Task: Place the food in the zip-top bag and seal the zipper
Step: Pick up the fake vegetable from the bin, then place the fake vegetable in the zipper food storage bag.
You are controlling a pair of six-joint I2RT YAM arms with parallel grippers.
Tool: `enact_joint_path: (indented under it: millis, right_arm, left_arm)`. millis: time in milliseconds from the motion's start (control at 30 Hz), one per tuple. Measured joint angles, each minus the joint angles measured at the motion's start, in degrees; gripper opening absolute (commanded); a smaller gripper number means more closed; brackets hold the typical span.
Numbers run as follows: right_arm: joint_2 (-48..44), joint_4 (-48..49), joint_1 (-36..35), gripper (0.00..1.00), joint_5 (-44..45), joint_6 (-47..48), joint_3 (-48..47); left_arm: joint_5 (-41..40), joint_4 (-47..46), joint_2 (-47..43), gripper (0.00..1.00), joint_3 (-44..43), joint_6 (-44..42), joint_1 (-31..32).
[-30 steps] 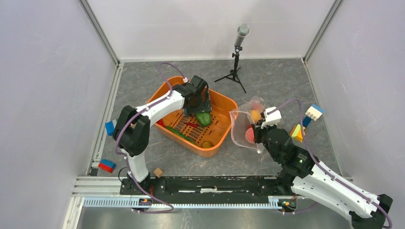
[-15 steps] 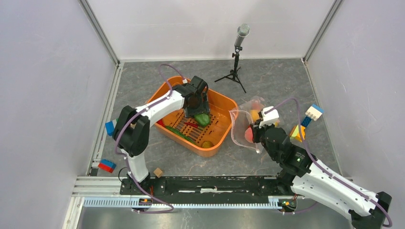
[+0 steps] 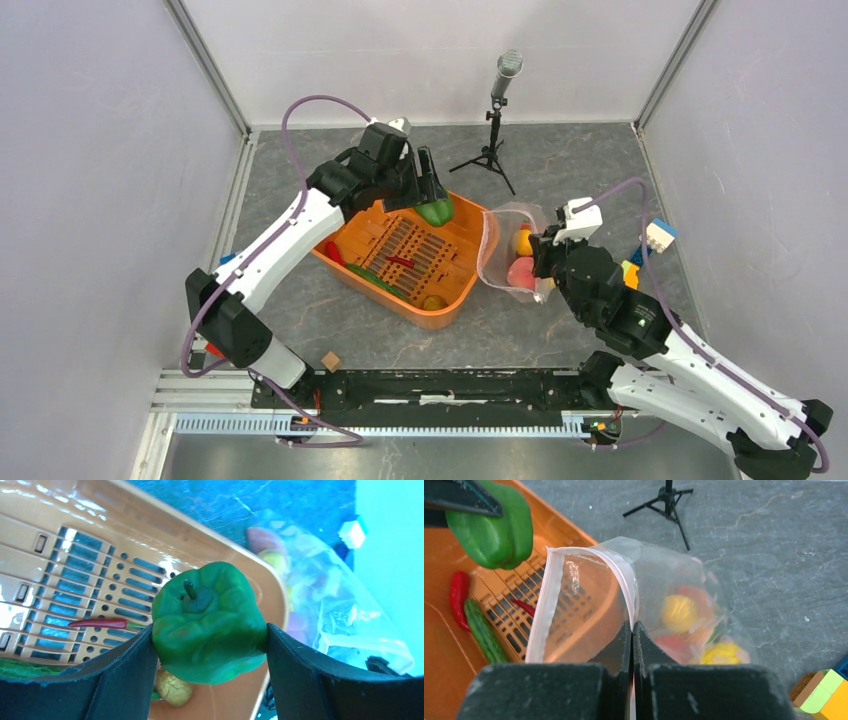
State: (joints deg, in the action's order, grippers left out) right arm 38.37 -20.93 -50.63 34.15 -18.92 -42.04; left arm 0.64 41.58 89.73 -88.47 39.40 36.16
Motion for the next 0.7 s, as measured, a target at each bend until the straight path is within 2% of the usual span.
enact_joint_path:
  millis: [167, 467, 700]
  right_arm:
    - [0.8, -2.0, 0.0, 0.00, 1.1, -2.3, -3.7]
    - [5.1, -4.6, 0.0, 0.00, 0.9, -8.1, -5.6]
    - [7.6, -5.0, 0.0, 0.00, -0.5, -9.8, -7.3]
  left_arm:
    - [4.1, 0.3, -0.8, 0.43, -3.9, -1.7, 0.8]
    - [8.2, -0.2, 1.1, 0.44, -16.9, -4.9, 6.3]
    - [9.0, -0.4, 1.0, 0.44, -17.5, -9.5, 11.3]
